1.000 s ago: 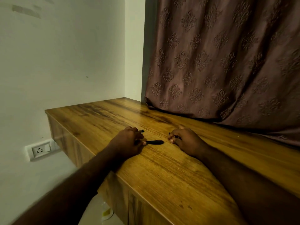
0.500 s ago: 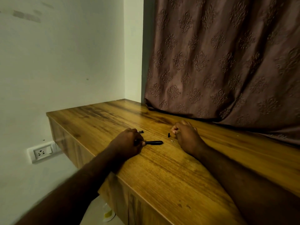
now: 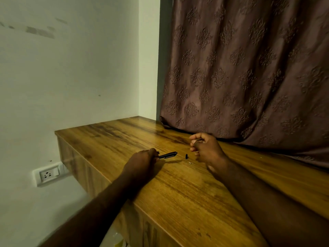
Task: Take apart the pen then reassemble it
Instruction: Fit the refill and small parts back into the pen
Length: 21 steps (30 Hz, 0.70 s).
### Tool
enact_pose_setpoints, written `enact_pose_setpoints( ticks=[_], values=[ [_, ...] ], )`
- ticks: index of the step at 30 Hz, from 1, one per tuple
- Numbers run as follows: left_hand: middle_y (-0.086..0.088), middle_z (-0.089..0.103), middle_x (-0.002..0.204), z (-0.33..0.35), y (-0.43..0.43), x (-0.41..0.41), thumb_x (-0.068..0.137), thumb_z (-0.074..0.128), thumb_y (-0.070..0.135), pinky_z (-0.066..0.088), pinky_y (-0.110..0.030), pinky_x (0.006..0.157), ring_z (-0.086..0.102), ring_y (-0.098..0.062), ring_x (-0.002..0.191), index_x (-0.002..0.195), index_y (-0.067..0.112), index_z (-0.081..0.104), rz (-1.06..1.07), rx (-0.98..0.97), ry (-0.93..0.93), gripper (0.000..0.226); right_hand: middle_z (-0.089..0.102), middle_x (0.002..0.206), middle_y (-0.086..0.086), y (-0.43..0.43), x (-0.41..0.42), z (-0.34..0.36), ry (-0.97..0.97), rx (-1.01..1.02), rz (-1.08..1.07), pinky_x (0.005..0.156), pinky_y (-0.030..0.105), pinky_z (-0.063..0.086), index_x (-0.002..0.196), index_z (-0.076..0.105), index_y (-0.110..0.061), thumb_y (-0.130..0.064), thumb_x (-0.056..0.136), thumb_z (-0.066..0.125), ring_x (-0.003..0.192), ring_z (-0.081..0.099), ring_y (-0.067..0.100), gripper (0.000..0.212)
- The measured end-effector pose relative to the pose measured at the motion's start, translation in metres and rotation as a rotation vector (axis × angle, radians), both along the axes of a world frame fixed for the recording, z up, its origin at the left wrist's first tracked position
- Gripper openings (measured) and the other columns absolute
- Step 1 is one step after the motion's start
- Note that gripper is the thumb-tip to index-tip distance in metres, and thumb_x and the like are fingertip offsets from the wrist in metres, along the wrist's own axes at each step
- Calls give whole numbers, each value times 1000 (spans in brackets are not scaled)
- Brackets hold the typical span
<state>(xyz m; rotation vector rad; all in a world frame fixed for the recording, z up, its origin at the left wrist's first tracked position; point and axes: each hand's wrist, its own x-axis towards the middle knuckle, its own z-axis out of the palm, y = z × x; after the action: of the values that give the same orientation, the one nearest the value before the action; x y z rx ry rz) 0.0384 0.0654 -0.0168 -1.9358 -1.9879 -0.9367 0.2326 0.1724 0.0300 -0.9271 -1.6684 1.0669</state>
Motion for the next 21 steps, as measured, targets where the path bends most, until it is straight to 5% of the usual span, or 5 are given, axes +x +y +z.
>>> enact_pose_setpoints(
  ticks=[6,13,21],
  values=[
    [-5,67,93,0,-2,-2,91,52,31,48,-34,68,61,-23,81,103,20,57,12,10,-37,17,64,79,10,-1,3,-1,97,-149,69,62,27,47,100,65,0,1,93,50,69,61,16,17],
    [-5,67,94,2,-2,-1,93,50,30,46,-34,69,60,-22,81,105,18,57,43,24,-64,18,68,105,15,1,11,3,230,-280,275,85,31,52,112,62,2,15,90,41,97,67,22,33],
    [-5,66,89,3,-4,-1,94,50,29,49,-37,66,60,-23,76,104,17,49,-6,-3,-75,16,72,82,10,-4,0,-7,200,-178,168,67,31,51,95,71,-7,-5,85,66,72,67,18,11]
  ],
)
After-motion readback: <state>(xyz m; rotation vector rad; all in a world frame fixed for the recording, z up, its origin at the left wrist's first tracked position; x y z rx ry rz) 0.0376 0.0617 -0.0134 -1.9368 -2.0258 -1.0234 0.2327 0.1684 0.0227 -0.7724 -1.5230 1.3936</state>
